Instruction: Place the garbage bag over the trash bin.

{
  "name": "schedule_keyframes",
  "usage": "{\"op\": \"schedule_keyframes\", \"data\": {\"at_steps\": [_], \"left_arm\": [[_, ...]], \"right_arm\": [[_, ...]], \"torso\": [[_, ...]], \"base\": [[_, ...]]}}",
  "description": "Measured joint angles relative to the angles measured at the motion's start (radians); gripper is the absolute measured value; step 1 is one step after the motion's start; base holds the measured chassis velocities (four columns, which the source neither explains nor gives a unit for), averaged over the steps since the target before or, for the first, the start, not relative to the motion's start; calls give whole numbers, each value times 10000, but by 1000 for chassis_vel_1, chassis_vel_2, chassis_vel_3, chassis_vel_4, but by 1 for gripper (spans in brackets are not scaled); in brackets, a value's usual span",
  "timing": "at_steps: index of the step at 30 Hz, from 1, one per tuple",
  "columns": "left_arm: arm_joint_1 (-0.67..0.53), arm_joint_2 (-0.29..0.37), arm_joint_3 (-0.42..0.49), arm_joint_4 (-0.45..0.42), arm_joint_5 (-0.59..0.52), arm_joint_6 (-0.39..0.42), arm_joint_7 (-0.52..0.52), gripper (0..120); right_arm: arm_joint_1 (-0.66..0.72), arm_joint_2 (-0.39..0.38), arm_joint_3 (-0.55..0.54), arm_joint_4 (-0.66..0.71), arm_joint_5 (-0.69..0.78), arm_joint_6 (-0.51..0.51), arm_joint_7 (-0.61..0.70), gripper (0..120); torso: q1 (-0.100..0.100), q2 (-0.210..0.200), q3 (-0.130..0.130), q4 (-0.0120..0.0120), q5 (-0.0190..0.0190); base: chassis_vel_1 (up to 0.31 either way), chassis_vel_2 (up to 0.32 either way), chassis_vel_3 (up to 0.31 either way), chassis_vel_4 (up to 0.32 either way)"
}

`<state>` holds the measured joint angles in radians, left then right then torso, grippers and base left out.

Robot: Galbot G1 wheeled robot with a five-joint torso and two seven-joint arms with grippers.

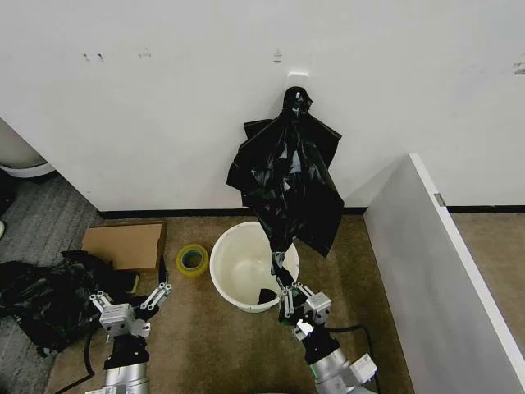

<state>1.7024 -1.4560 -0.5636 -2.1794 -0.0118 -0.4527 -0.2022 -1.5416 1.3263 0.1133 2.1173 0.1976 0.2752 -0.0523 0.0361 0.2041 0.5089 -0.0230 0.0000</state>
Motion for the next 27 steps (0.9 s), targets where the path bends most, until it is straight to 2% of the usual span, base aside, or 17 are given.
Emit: {"op": "schedule_keyframes", "data": {"at_steps": [27], "left_arm": [[-72,68,135,144,18,5,6,100]], "right_arm": [[-594,148,-511,-122,-844,768,13,0]], "torso": [[0,0,1,0,0]], "base": [[0,0,0,0]]}}
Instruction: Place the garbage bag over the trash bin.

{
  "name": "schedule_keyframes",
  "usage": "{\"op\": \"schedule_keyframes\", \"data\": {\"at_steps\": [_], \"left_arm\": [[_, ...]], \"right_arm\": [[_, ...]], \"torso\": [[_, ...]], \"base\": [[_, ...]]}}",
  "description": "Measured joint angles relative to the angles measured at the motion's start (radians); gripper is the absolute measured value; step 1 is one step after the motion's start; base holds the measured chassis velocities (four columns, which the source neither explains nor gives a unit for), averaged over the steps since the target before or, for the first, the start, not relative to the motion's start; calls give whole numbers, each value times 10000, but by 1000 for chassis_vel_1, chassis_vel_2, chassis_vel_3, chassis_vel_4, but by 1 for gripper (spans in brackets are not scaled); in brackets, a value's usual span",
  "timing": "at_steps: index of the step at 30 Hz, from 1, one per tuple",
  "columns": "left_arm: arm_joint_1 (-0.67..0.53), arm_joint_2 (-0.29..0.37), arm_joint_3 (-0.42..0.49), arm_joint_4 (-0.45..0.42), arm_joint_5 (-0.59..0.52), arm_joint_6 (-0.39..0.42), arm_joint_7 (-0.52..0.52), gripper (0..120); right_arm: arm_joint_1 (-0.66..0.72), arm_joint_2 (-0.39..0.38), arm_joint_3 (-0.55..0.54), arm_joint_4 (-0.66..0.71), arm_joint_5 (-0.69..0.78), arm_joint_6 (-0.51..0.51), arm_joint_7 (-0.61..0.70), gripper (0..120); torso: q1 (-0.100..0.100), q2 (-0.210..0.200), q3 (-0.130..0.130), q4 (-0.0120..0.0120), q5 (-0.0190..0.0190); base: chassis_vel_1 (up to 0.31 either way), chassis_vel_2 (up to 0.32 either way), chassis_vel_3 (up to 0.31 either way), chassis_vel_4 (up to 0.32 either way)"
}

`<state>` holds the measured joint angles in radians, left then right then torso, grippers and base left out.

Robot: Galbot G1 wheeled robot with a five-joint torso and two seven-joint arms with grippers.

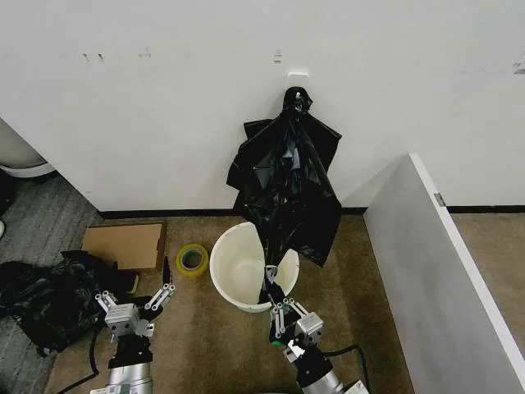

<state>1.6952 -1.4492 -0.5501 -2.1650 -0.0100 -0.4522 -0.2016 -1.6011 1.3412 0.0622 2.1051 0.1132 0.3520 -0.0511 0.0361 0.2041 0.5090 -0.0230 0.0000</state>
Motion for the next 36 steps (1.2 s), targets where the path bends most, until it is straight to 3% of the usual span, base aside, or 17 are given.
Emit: {"op": "schedule_keyframes", "data": {"at_steps": [36], "left_arm": [[-13,14,49,66,15,-18,9,100]], "right_arm": [[-513,-224,-298,-124,-673,783,-145,0]], "torso": [[0,0,0,2,-5]], "base": [[0,0,0,0]]}}
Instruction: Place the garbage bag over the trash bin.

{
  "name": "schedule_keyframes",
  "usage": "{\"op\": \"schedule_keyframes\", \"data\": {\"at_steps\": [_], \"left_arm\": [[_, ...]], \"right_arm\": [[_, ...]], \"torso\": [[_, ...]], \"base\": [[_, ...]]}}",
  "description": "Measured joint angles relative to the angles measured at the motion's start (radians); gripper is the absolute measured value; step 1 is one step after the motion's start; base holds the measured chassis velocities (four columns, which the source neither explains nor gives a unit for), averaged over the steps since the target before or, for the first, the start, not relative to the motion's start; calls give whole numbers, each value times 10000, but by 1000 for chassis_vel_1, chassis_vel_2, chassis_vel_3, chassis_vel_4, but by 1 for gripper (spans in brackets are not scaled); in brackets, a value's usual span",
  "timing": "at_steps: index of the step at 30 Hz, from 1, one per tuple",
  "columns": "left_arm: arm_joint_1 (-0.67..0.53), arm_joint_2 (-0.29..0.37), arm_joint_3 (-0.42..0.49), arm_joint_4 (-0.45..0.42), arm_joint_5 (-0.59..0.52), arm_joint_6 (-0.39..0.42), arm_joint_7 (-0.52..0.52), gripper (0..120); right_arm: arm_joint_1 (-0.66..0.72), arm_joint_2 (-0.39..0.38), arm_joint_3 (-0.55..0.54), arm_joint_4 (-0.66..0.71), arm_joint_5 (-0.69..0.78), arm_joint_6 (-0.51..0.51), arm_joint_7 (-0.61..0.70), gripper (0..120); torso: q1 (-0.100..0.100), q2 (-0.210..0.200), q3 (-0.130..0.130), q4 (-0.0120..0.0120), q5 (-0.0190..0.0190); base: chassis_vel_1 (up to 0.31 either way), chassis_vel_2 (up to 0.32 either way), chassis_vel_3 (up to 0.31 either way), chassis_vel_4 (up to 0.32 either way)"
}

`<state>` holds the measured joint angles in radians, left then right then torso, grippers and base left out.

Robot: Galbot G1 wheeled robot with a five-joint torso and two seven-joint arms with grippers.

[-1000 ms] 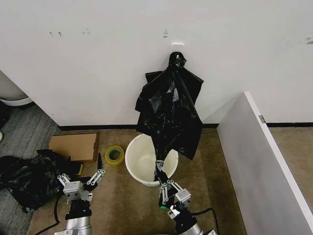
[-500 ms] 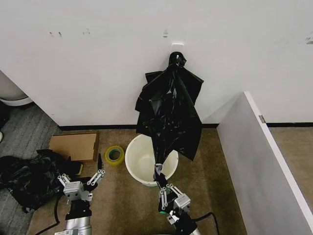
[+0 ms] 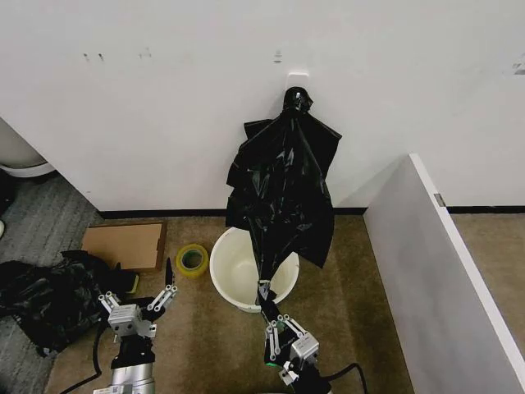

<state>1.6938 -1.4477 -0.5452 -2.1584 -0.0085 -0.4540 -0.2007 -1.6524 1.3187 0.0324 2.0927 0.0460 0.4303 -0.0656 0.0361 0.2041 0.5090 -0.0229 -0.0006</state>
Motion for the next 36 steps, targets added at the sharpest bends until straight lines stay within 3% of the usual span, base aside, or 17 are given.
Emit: {"op": "schedule_keyframes", "data": {"at_steps": [6,13,20,27,29,33,36], "left_arm": [[7,230,114,-85,-11,29,1,100],[-62,846,323,-379,-241,242,38,100],[-220,2116,1003,-1442,-1732,1200,225,100],[-1460,5204,1555,-2293,-3730,2391,369,100],[-1589,5471,1563,-2328,-3842,2452,382,100],[-3108,6992,1910,-2447,-5139,3013,433,100],[-4301,7594,2420,-2399,-5931,3350,370,100]], "right_arm": [[408,-28,97,-62,348,-303,129,0],[1172,-300,377,98,1006,-953,280,0],[1869,-541,616,163,1734,-1551,531,0],[2566,-245,806,-259,1512,-1870,640,0],[2608,-204,785,-318,1460,-1868,638,0],[2626,27,688,-519,1152,-1776,601,0],[2597,86,689,-579,1005,-1708,575,0]], "torso": [[0,0,0,-3,24],[0,-1,0,-1,10],[0,0,0,-1,6],[0,-1,1,-6,2],[1,-1,1,1,1],[0,-1,1,-2,3],[0,0,0,-2,5]], "base": [[0,0,0,0],[0,0,0,0],[0,0,0,0],[0,0,0,0],[0,0,0,0],[0,0,0,0],[0,0,0,0]]}}
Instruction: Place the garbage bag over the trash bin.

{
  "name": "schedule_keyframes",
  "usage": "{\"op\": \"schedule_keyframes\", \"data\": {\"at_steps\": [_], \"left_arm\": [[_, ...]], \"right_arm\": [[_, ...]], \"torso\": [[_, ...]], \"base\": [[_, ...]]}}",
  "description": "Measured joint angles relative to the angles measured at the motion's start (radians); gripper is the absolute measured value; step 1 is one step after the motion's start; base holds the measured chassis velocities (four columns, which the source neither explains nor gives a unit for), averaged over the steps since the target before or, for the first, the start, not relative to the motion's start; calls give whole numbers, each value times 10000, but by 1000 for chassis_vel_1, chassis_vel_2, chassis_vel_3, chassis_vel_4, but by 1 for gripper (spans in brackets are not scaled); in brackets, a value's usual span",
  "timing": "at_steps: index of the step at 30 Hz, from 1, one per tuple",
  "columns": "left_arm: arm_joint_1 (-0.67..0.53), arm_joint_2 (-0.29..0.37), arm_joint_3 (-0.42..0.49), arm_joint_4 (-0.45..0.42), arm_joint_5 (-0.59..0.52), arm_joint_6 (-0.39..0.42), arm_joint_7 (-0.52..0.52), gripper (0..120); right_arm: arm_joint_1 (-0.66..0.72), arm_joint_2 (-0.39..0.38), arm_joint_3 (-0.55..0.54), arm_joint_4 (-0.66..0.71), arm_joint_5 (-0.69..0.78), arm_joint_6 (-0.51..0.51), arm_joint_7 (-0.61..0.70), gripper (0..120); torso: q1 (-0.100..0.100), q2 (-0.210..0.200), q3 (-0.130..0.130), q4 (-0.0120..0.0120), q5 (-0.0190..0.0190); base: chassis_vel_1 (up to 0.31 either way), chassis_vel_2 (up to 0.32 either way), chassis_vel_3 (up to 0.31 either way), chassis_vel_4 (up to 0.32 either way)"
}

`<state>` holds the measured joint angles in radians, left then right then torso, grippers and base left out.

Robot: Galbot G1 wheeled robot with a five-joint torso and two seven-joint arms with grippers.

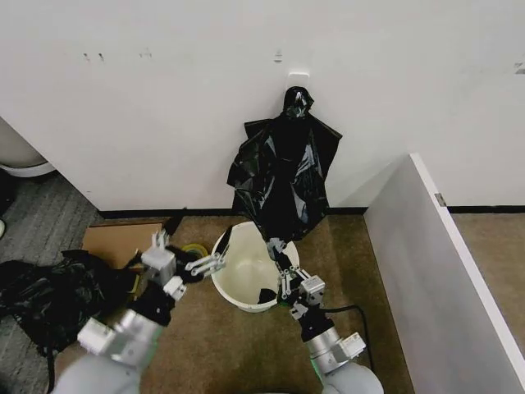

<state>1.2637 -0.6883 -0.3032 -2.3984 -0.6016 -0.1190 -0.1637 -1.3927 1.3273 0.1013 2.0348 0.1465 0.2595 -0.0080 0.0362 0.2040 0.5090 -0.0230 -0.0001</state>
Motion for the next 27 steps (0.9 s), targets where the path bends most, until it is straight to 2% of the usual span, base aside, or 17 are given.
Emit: {"op": "schedule_keyframes", "data": {"at_steps": [4,6,7,10,12,13,23,27], "left_arm": [[-2559,599,1613,374,-1046,595,-293,100],[-4228,749,2897,759,-1507,1050,-541,100],[-4228,749,2897,759,-1507,1050,-541,100],[-6027,847,4100,1307,-1745,1605,-866,100],[-6588,883,4460,1437,-1921,1924,-1018,100],[-7213,914,4865,1545,-2146,2401,-1171,100],[-8788,433,6441,2153,-2592,3286,-1350,98],[-9260,170,6763,2434,-2677,3562,-1535,96]], "right_arm": [[-16,87,5,-19,-112,33,-19,0],[-14,165,16,-30,-167,49,-27,0],[-14,165,16,-30,-167,49,-27,0],[-22,270,32,-50,-214,83,-42,0],[-33,311,37,-52,-238,97,-47,0],[-44,369,44,-52,-269,124,-58,0],[-84,445,70,13,-292,158,-82,0],[-147,434,114,75,-295,161,-88,0]], "torso": [[0,0,1,-4,-1],[1,-1,1,-3,1],[1,-1,1,-3,1],[2,-1,1,-2,3],[2,-1,2,-2,0],[1,-1,1,1,3],[0,-1,0,3,1],[0,-1,0,-2,3]], "base": [[0,0,0,0],[0,0,0,0],[0,0,0,0],[0,0,0,0],[0,0,0,0],[0,0,0,0],[0,0,0,0],[0,0,0,0]]}}
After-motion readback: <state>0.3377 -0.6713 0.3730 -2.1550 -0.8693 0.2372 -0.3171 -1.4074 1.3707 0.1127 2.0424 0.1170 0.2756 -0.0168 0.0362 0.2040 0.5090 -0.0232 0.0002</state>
